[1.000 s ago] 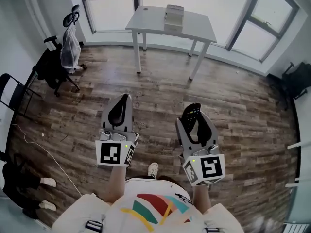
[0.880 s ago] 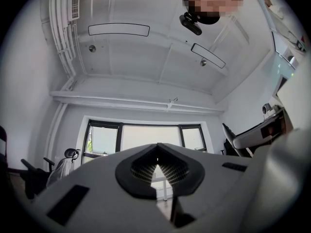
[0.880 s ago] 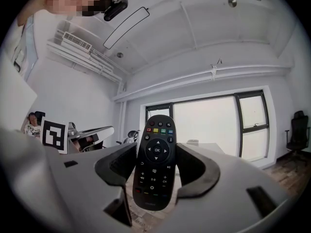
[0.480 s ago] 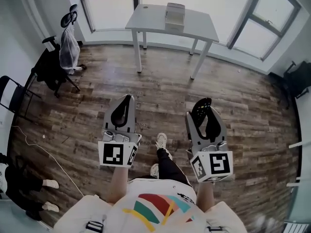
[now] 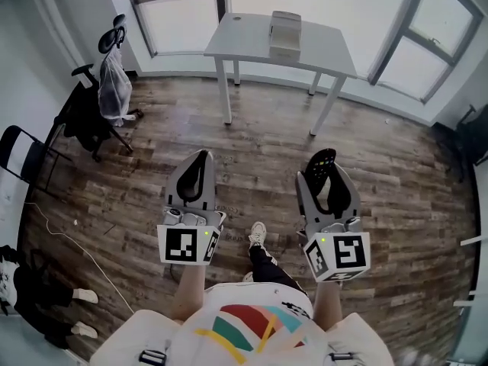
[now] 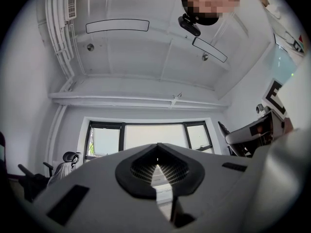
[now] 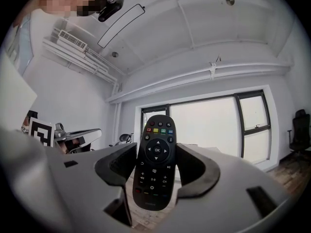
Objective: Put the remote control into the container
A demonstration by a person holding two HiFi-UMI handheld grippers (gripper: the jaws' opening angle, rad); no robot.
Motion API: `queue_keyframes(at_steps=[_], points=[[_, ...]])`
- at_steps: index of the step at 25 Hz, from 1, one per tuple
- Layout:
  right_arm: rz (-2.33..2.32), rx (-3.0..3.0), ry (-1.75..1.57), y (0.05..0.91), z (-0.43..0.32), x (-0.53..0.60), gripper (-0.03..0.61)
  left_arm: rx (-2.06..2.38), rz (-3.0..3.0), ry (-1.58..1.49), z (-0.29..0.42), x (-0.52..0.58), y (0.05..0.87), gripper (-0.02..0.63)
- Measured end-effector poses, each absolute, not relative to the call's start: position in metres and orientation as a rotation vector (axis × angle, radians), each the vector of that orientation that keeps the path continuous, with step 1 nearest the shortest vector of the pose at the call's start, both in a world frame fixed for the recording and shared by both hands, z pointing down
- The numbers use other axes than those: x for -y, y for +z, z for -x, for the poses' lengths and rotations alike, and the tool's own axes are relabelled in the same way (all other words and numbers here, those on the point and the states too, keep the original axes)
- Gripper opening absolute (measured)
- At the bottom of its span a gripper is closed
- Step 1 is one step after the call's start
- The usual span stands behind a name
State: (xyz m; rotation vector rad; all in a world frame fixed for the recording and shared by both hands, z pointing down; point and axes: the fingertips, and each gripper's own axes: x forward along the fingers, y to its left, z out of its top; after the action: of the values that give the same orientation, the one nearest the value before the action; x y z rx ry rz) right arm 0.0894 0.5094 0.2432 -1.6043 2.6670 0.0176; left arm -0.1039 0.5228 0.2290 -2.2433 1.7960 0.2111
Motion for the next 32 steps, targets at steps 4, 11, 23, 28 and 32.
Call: queue_keyframes(at_steps=[4,11,23,28,32], points=[[1.594,-2.686,-0.026,0.254,-0.085,-0.469,0.255,-1.809,2.245,0.176,0.106,-0.486,0.236,0.006],[1.567,-2.694,-0.040,0.248,-0.080,-0.388,0.255,-1.812,2.226,0.150,0.109,-0.409,0.226,0.005],[1.586,-2.670,-0.037,0.245,-0.089,-0.281,0.255,-1.790,2.219,0.144,0.103,-0.300,0.216,0.006],[1.583,-2.670,-0.048,0.246,-0.091,-0.247,0.255,-1.781,2.237,0.128,0.097,-0.267,0.219,0.005],[1.582,-2.670,-0.057,0.248,-0.088,-0.228,0.255,-1.777,2.225,0.145,0.102,-0.247,0.219,0.005]])
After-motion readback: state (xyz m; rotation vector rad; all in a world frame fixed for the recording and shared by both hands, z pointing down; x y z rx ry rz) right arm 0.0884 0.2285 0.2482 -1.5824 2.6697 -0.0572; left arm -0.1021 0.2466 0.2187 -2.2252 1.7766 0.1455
